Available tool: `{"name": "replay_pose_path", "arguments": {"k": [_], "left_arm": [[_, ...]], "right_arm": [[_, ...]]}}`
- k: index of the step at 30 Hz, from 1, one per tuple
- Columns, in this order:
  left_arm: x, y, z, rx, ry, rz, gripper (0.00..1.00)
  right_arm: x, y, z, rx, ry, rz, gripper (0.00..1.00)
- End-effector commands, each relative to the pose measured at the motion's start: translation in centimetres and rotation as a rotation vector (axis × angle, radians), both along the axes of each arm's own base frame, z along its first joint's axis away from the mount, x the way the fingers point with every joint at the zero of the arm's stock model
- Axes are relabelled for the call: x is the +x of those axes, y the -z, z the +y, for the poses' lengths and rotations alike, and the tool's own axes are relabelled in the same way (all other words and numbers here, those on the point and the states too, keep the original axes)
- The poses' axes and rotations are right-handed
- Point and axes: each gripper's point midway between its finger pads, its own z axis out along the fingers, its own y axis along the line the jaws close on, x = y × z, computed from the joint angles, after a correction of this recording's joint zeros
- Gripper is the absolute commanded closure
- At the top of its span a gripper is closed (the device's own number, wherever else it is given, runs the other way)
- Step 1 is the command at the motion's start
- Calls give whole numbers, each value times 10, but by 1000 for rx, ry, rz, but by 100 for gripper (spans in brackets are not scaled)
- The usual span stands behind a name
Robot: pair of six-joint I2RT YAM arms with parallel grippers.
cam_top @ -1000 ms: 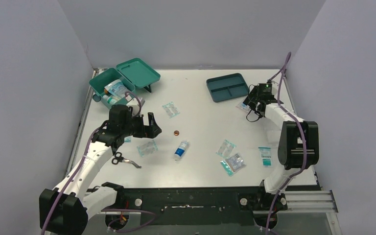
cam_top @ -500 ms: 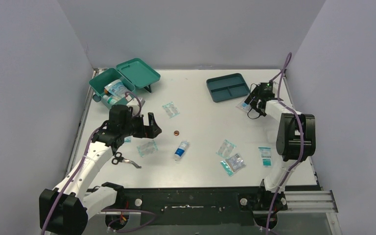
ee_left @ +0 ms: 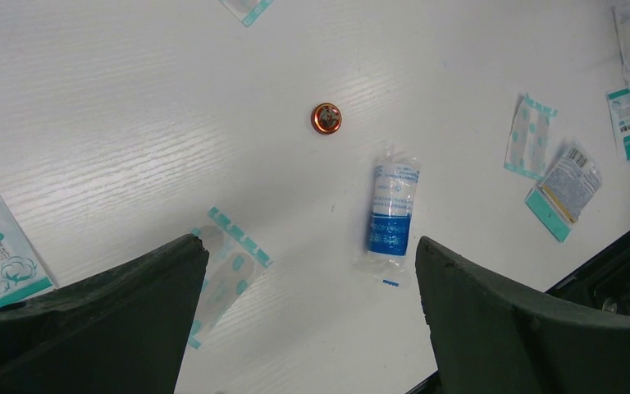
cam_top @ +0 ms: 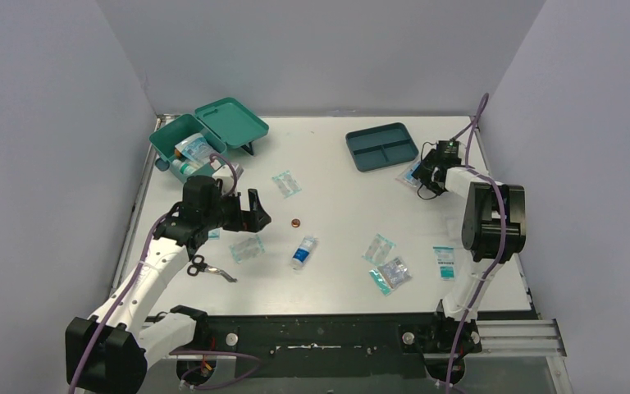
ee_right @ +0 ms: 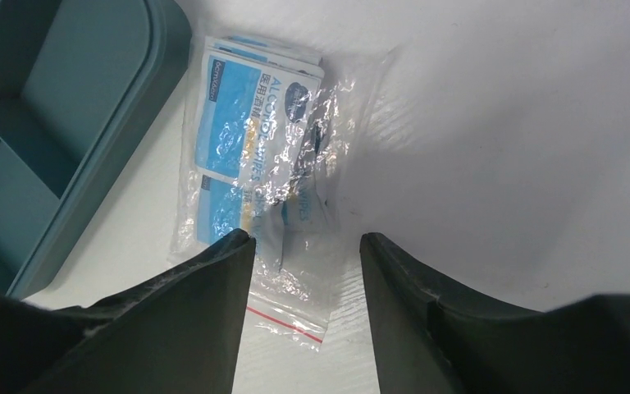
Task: Organize the medicine kit
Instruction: Pick up the medical item at the center of the board.
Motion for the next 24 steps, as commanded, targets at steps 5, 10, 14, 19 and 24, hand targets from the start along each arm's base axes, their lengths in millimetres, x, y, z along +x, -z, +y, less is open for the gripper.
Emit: {"name": "replay_pose_path", "arguments": {"k": [5, 10, 14, 19, 24], "left_arm": [[7, -21, -2, -5, 11, -80, 3], [7, -20, -1, 1, 9, -78, 3], [7, -21, 1, 5, 1, -83, 3], [7, -24, 5, 16, -18, -98, 3], [8, -20, 7, 31, -22, -84, 3]], "right_arm": [[13, -6, -1, 3, -10, -45, 59], [9, -7, -2, -4, -11, -43, 73], [4, -9, -1, -11, -24, -41, 86], [-12, -6, 2, -9, -43, -20, 100], [-32, -14, 13, -7, -96, -34, 100]]}}
